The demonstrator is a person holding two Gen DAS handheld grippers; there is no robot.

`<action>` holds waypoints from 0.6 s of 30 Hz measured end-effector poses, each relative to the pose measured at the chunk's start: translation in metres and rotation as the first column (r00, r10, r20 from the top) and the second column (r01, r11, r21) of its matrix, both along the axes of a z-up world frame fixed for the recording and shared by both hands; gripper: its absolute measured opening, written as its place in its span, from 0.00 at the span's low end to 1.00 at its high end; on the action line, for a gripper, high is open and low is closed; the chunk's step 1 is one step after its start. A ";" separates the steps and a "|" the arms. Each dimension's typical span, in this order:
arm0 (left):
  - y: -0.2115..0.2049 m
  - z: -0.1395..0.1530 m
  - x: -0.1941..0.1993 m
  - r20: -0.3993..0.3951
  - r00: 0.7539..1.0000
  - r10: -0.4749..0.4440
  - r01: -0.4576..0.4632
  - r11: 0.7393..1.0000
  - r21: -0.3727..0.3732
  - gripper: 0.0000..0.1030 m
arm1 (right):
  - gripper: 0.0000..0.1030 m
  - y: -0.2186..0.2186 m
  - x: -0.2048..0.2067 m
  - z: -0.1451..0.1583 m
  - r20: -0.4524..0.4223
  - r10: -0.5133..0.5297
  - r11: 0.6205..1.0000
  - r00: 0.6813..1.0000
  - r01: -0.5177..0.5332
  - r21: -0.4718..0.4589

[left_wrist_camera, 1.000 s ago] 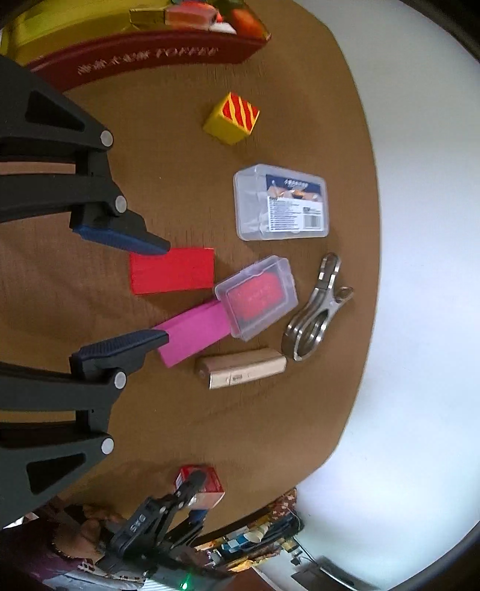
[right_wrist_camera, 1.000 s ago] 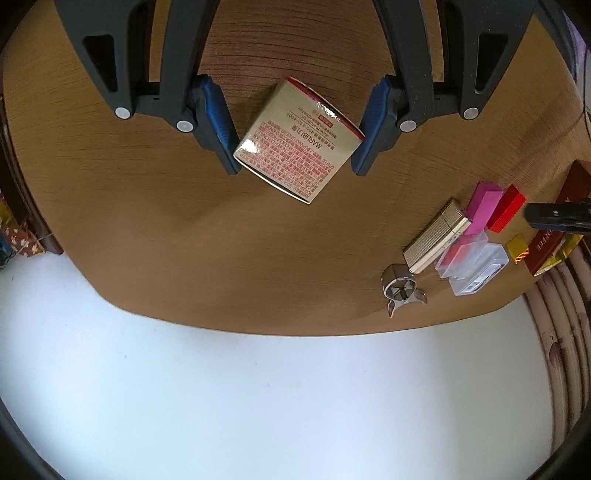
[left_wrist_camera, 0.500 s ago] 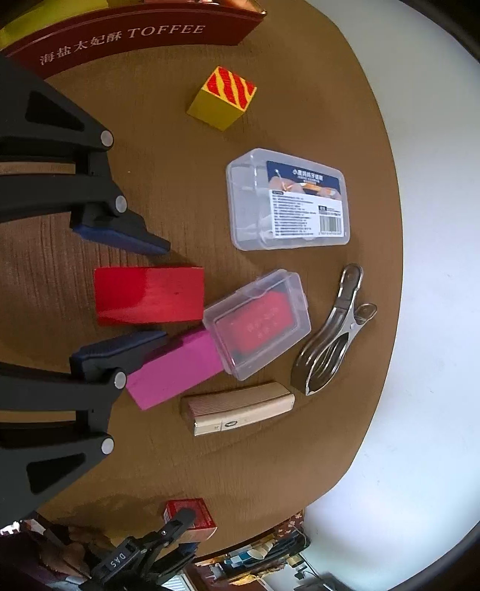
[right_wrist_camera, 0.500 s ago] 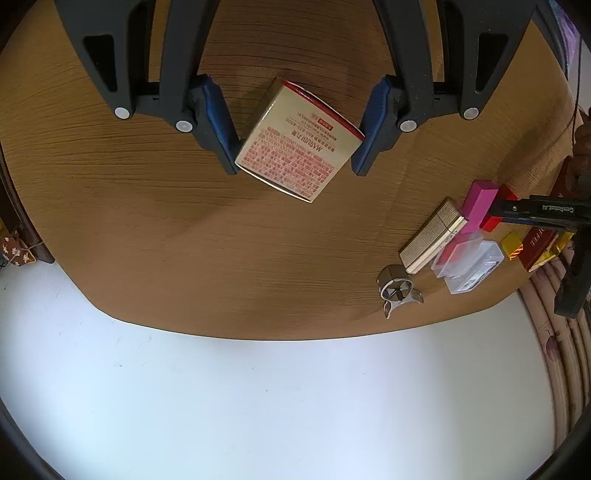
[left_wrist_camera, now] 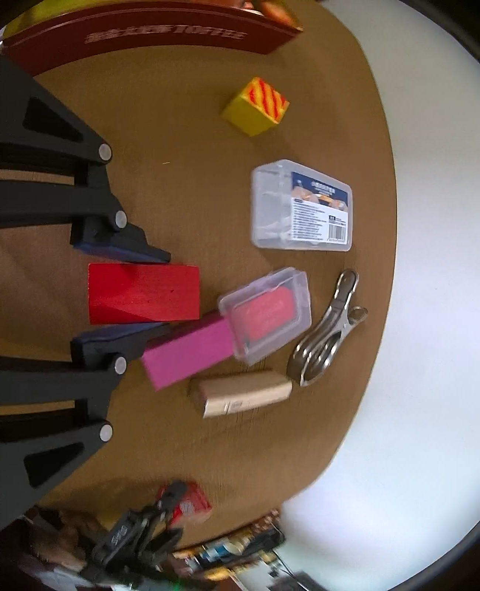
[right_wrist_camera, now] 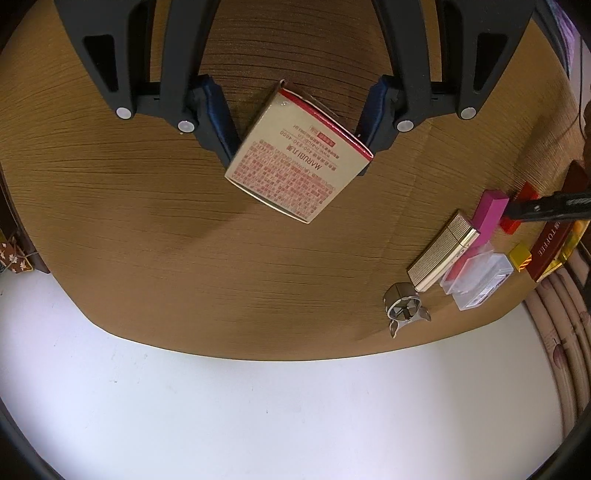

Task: Organize rigid objects
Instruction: 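Grasp the red block with the left gripper while the right gripper holds the cream box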

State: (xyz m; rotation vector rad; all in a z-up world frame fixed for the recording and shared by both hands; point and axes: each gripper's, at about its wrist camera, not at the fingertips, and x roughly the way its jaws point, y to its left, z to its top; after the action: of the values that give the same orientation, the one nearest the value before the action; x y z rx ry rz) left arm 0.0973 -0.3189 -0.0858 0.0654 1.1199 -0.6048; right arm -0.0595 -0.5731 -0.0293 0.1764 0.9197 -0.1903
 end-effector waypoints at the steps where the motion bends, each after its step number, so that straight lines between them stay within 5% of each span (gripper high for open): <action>1: 0.002 0.003 -0.005 0.003 1.000 0.005 -0.005 1.000 -0.004 0.29 | 0.54 0.000 0.001 0.000 0.000 0.001 1.000 1.000 -0.001 0.002; 10: 0.034 0.047 -0.044 0.049 0.998 0.027 -0.025 0.998 -0.058 0.29 | 0.53 -0.005 -0.005 0.004 0.029 -0.003 1.000 1.000 0.003 0.029; 18: 0.106 0.082 -0.052 0.054 0.990 0.131 -0.125 0.987 -0.103 0.30 | 0.53 0.017 -0.009 0.019 0.051 0.036 0.999 0.998 -0.036 -0.010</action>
State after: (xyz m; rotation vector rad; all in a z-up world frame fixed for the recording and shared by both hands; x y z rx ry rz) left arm 0.0458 -0.2130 -0.0042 -0.0736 1.0256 -0.5396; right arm -0.0683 -0.5561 -0.0100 0.1558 0.8705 -0.1557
